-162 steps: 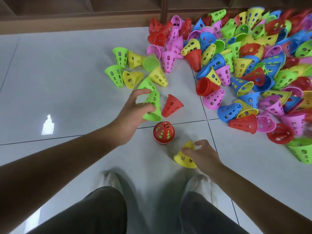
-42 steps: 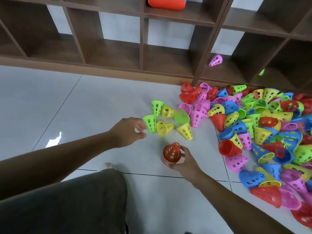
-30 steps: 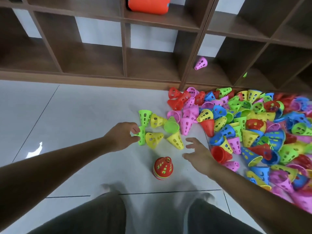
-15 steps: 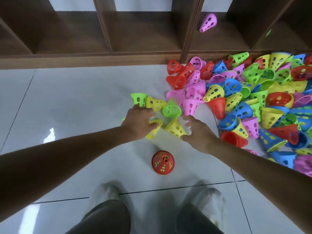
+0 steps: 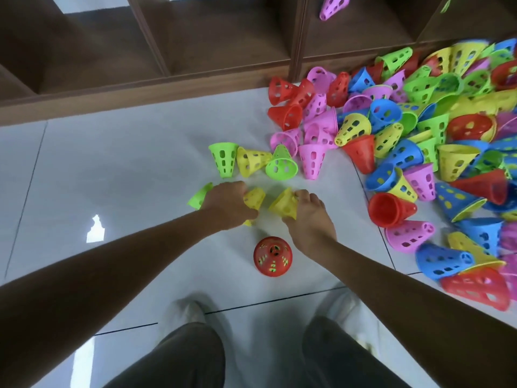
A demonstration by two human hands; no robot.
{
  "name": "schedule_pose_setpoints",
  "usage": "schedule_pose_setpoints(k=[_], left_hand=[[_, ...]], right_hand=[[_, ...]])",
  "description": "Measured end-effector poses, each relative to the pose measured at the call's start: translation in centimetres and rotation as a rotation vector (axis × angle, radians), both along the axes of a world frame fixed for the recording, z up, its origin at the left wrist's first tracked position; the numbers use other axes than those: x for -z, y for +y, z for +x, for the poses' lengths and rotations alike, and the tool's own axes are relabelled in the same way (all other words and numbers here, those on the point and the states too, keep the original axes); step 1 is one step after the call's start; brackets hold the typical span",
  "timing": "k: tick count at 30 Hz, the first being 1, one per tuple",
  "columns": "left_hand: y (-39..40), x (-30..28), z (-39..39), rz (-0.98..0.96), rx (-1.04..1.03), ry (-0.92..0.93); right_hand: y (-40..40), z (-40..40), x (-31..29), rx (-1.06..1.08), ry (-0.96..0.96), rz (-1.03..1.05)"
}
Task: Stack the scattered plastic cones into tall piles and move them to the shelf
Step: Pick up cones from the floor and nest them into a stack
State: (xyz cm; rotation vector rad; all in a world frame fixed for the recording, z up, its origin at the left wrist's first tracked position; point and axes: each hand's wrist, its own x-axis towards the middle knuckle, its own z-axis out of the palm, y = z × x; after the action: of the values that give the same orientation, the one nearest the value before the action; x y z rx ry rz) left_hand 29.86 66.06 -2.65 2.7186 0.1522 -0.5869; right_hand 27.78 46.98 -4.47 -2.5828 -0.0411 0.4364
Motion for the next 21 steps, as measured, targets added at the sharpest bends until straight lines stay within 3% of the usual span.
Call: schedule_pose_setpoints(k=[4, 9, 14, 21], left_hand=[[0.0, -1.8, -1.7, -0.235, -0.173, -0.103], [-1.5, -5.5, -5.6, -0.775, -0.296, -0.180], [-2.1, -5.8, -9.8, -0.732, -0.130, -0.180], [-1.4, -1.9, -11.0, -0.561, 0.101, -0.242]], right_hand=[[-1.3, -1.5, -0.5, 0.099, 0.064, 0.151], [-2.9, -4.2, -1.9, 0.198, 0.097, 0.290], [-4.0, -8.1, -3.8, 0.327, 0.151, 0.467], [-5.9, -10.2, -5.9, 0.418, 0.022, 0.565]])
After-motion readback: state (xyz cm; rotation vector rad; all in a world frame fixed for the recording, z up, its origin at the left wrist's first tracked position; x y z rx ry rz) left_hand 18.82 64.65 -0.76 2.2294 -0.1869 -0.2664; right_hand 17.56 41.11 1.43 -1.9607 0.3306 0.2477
